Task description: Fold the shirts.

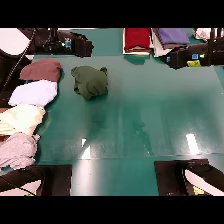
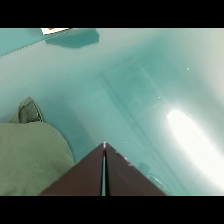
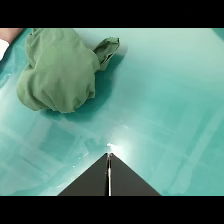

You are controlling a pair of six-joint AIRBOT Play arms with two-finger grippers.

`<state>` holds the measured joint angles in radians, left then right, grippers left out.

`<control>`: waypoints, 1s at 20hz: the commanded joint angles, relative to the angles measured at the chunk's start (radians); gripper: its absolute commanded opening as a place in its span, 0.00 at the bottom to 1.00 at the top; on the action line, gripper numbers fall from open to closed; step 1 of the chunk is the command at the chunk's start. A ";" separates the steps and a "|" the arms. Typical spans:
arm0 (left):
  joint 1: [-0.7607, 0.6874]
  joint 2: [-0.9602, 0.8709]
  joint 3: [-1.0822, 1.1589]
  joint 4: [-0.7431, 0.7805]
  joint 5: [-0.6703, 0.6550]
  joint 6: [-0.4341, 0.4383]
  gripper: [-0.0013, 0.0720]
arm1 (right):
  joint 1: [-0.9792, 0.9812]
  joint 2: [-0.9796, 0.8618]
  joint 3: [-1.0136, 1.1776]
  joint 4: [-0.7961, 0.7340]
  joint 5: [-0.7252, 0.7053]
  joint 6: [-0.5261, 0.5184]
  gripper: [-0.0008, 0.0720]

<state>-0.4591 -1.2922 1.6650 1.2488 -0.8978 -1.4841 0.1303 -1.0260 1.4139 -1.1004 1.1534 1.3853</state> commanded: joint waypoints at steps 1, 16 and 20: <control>0.000 0.000 0.000 0.000 0.000 0.000 0.05 | 0.001 0.000 0.001 0.000 0.000 0.000 0.03; 0.043 -0.076 0.000 0.221 0.004 -0.064 0.88 | 0.001 0.000 0.001 0.002 -0.002 0.000 0.03; 0.083 -0.276 0.000 0.217 -0.181 -0.061 0.88 | 0.001 0.000 0.001 0.010 -0.001 0.001 0.03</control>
<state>-0.3981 -1.4525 1.6650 1.4307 -0.9646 -1.5261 0.1307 -1.0260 1.4139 -1.0977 1.1515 1.3857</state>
